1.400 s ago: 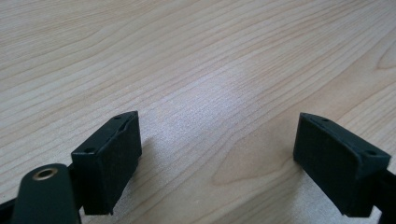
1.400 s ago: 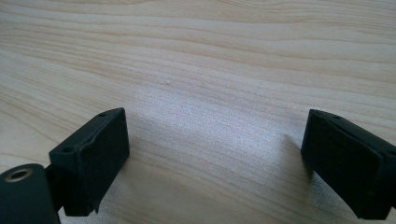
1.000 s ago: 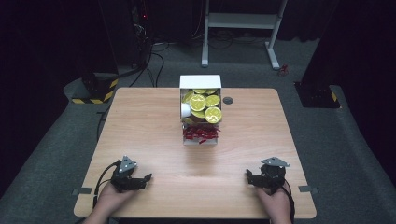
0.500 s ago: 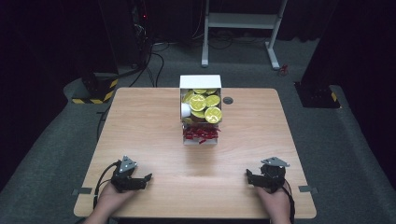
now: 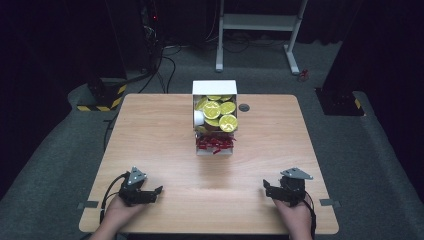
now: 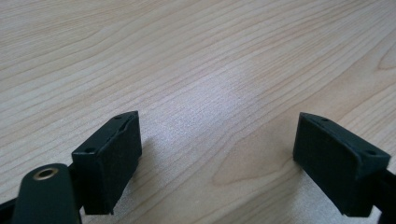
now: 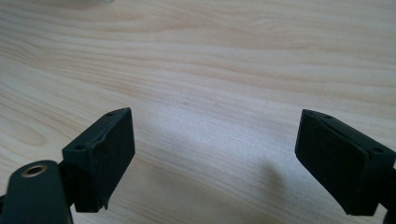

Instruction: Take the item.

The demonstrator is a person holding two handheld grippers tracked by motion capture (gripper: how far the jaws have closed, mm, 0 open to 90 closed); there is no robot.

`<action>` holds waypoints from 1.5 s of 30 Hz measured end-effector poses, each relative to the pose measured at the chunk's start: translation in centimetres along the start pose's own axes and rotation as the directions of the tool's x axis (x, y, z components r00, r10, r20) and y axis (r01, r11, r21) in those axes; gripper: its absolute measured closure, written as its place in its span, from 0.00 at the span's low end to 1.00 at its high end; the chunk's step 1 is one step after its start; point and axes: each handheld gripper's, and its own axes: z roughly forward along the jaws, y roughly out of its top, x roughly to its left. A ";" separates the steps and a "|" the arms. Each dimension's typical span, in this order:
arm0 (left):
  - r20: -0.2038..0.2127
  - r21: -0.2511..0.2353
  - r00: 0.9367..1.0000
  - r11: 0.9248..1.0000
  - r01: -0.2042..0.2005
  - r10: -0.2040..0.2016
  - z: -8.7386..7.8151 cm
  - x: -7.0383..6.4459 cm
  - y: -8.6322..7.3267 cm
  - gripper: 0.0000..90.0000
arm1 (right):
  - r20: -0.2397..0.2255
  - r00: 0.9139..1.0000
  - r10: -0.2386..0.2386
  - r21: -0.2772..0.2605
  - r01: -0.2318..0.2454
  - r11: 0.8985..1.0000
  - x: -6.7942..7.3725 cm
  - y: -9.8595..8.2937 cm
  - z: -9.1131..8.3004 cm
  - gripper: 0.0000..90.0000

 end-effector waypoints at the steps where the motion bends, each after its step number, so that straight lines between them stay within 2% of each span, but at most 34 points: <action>1: -0.001 0.000 1.000 1.000 0.003 -0.003 0.0 0.0 0.0 0.17 | 0.000 1.000 0.000 0.000 0.000 1.000 0.0 0.0 0.0 0.14; 5: 0.003 0.001 1.000 1.000 -0.003 0.003 0.0 0.0 0.0 0.17 | -0.021 1.000 -0.003 -0.010 0.003 1.000 0.6 0.2 -0.1 0.13; 11: 0.001 0.005 1.000 1.000 -0.016 0.016 0.0 0.1 0.0 0.17 | -0.043 0.998 -0.044 -0.016 0.043 0.999 1.5 0.1 -0.5 0.12; 14: 0.006 0.006 1.000 1.000 -0.003 0.003 0.0 0.0 0.0 0.17 | -0.048 0.997 -0.061 -0.029 0.060 0.998 1.9 0.2 -0.6 0.12; 18: 0.005 0.005 1.000 1.000 -0.006 0.006 0.0 0.1 0.0 0.17 | -0.057 0.995 -0.079 -0.053 0.076 0.996 2.6 0.6 -1.0 0.13; 24: 0.005 0.006 1.000 1.000 -0.009 0.008 0.0 0.1 0.0 0.16 | -0.078 0.994 -0.082 -0.085 0.075 0.994 3.2 1.7 -1.9 0.16; 26: 0.009 0.005 1.000 1.000 0.001 -0.002 0.0 0.0 0.0 0.16 | -0.077 0.993 -0.085 -0.089 0.078 0.993 3.4 2.0 -2.1 0.17; 30: 0.003 0.006 1.000 1.000 -0.010 0.010 0.0 0.0 0.0 0.16 | -0.094 0.991 -0.094 -0.084 0.086 0.993 3.4 2.5 -2.3 0.18; 33: 0.003 0.006 1.000 1.000 -0.009 0.009 0.0 0.0 0.0 0.16 | -0.093 0.989 -0.113 -0.105 0.104 0.989 3.5 3.2 -2.6 0.19; 36: 0.004 0.005 1.000 1.000 -0.008 0.008 0.0 0.0 0.0 0.16 | -0.101 0.988 -0.114 -0.133 0.100 0.986 3.8 4.2 -3.0 0.19; 41: 0.003 0.006 1.000 1.000 -0.011 0.011 0.0 0.0 0.0 0.16 | -0.104 0.988 -0.116 -0.150 0.100 0.984 4.1 5.0 -3.3 0.19; 45: 0.007 0.003 1.000 1.000 0.001 -0.001 0.0 -0.1 0.0 0.16 | -0.106 0.986 -0.132 -0.176 0.112 0.978 4.4 5.8 -3.5 0.20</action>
